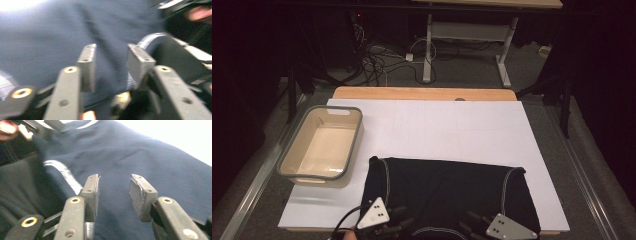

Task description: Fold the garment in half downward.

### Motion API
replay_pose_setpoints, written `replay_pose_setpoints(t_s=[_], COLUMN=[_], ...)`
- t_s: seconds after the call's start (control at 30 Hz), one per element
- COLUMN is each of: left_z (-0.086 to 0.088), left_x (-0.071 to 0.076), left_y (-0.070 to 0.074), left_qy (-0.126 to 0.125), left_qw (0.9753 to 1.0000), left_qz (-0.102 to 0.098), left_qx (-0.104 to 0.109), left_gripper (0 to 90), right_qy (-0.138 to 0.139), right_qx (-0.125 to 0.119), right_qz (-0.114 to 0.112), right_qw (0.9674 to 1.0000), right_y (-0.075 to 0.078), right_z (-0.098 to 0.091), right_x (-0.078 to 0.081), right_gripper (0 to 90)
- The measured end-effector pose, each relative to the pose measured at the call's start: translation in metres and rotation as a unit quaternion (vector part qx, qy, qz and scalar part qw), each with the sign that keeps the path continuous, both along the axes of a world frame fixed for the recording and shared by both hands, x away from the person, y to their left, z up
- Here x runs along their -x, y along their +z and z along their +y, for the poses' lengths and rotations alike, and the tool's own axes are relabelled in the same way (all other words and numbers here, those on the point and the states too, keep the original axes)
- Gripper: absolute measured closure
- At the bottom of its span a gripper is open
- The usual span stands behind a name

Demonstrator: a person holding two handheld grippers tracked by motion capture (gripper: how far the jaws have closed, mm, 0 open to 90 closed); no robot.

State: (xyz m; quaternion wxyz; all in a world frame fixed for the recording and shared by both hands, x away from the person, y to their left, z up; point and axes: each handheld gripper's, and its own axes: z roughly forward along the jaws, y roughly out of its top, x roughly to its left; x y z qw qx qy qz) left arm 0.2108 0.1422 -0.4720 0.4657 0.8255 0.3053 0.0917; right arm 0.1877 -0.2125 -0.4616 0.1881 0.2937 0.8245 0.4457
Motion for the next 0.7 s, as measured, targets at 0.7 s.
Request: replay_pose_setpoints(t_s=[0.7], left_z=[0.036], left_x=[-0.010], left_y=[-0.018], left_qy=[0.087], left_qw=[0.9958], left_qz=[0.013], left_qx=[-0.025], left_gripper=[73.2], right_qy=[-0.174], right_qx=[0.001], right_qz=[0.052], right_qw=[0.9834], right_y=[-0.023], right_z=[-0.082], right_x=[-0.045], right_gripper=[80.1])
